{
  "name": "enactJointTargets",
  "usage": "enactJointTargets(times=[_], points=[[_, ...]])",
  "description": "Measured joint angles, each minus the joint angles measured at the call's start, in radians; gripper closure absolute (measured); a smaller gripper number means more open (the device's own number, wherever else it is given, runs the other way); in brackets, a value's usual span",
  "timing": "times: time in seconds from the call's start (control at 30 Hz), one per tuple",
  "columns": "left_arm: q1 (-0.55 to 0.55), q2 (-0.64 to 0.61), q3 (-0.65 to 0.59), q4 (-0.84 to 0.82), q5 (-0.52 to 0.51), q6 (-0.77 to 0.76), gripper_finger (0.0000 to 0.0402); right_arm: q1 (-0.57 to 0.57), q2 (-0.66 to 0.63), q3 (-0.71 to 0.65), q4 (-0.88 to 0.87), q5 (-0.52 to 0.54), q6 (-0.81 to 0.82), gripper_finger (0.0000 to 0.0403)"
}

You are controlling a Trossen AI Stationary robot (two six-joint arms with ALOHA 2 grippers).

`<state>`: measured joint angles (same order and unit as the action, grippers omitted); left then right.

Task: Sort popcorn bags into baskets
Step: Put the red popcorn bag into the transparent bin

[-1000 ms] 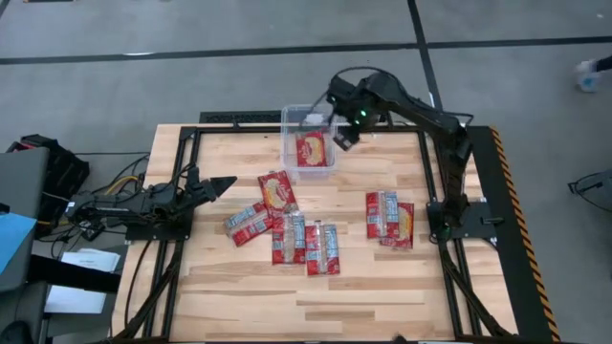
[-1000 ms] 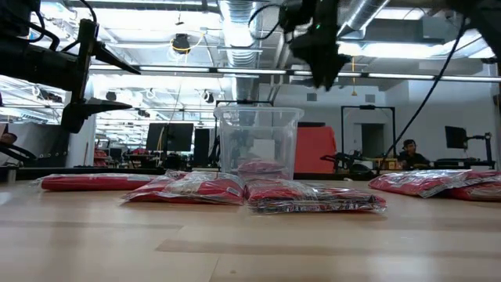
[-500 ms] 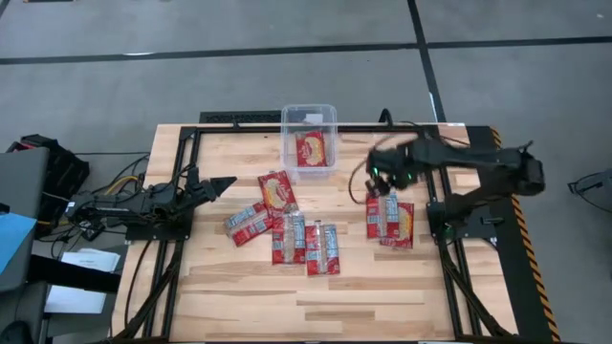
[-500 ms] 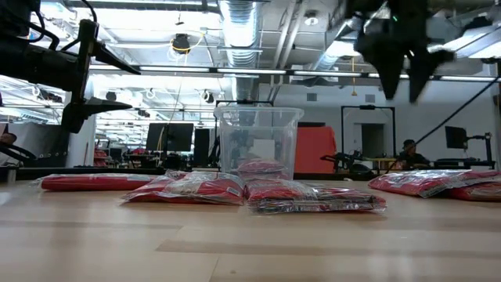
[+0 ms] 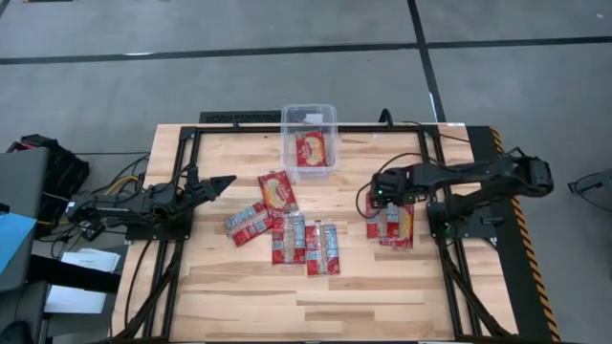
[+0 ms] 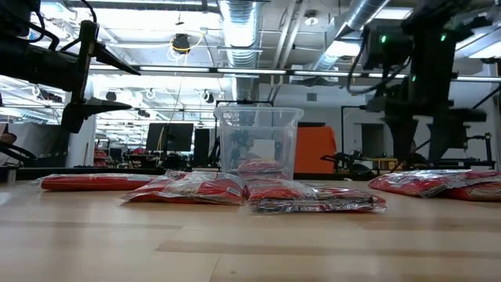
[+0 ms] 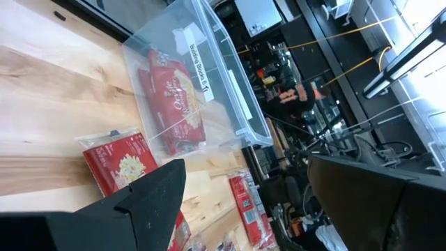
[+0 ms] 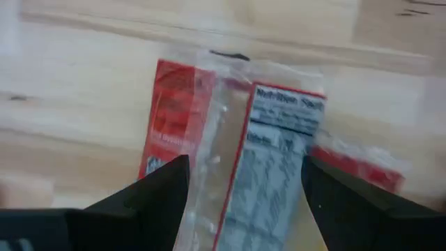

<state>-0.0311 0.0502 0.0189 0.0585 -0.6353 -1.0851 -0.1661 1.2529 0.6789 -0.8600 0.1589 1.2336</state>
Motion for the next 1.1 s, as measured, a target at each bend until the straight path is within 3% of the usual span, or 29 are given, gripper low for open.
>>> enactJointTargets(times=[0.23, 0.4, 0.53, 0.8, 1.1], points=[[0.0, 0.0, 0.0, 0.0, 0.0, -0.001, 0.0109, -0.094, 0.075, -0.038, 0.112, -0.041, -0.125, 0.0106], [0.0, 0.0, 0.0, 0.0, 0.0, -0.002, 0.0109, -0.117, 0.127, -0.037, 0.196, -0.079, -0.193, 0.0145], [0.0, 0.0, 0.0, 0.0, 0.0, -0.003, 0.0109, -0.126, 0.175, -0.034, 0.212, -0.104, -0.203, 0.0204], [0.0, 0.0, 0.0, 0.0, -0.007, 0.003, 0.0109, -0.125, 0.207, -0.025, 0.206, -0.119, -0.231, 0.0386], [0.0, 0.0, 0.0, 0.0, -0.008, 0.019, 0.0109, -0.124, 0.076, 0.104, 0.052, -0.109, -0.248, 0.0396]])
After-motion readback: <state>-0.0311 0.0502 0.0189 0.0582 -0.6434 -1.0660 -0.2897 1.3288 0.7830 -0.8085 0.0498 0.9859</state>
